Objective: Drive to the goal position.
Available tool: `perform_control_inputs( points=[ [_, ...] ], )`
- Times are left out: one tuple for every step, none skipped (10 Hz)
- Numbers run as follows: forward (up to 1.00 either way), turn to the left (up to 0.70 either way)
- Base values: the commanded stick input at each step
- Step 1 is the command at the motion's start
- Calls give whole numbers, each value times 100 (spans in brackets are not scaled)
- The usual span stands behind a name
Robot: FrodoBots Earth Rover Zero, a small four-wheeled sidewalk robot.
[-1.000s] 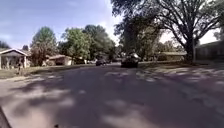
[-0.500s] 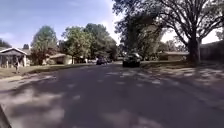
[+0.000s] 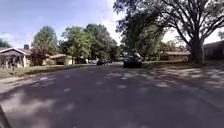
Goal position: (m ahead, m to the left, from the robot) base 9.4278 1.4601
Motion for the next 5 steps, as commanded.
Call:
perform_control_inputs(
  points=[
    [69,3],
    [69,3],
    [69,3],
    [69,3],
    [69,3]
  ],
)
